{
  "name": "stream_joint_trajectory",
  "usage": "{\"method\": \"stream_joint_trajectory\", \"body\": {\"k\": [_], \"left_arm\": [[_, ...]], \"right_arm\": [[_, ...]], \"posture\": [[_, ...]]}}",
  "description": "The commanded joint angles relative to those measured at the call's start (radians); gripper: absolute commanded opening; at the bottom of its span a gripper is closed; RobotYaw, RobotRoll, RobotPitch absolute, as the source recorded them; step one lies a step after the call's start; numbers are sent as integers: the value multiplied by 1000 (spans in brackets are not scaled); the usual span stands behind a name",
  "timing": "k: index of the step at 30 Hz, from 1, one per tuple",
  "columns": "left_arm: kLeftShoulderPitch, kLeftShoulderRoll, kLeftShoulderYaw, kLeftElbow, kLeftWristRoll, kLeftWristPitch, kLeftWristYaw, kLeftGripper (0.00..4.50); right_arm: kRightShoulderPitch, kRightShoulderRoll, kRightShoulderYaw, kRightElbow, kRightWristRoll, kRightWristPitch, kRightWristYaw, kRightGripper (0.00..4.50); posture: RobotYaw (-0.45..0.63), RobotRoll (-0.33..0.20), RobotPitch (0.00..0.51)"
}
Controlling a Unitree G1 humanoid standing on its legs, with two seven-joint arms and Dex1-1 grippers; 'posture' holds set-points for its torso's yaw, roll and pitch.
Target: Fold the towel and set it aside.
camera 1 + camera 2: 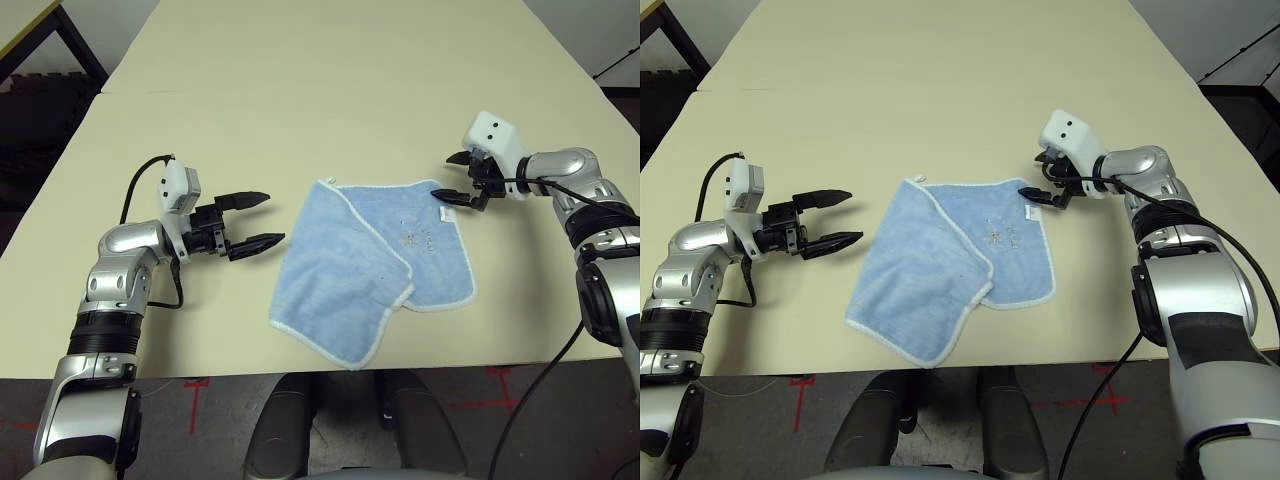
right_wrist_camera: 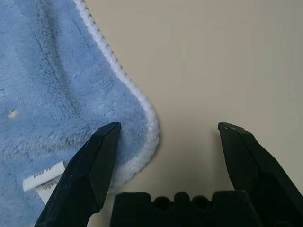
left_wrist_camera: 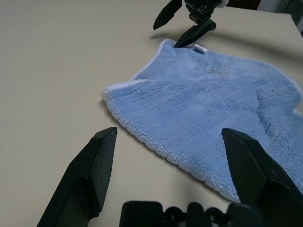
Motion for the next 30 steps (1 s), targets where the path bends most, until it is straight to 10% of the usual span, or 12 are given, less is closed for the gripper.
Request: {"method": "stream_joint_trajectory", "body": {"k": [1, 11, 24, 30], "left_arm": [[8, 0, -15, -23, -10, 0, -23, 4500], [16, -1, -22, -50, -9, -16, -41, 4500], [30, 5, -24, -78, -9, -7, -41, 4500], [33, 6, -25, -83, -9, 0, -39, 4500]], "right_arm": [[-13, 3, 9, 17, -9, 0, -1, 4469], [-24, 10, 13, 25, -18, 11, 3, 4469], [-23, 11, 14, 33, -28, 27, 3, 57], [-31, 1, -17, 32, 4, 38, 27, 20]], "posture": [[144, 0, 220], [153, 0, 215], [155, 0, 214], [153, 0, 213]]}}
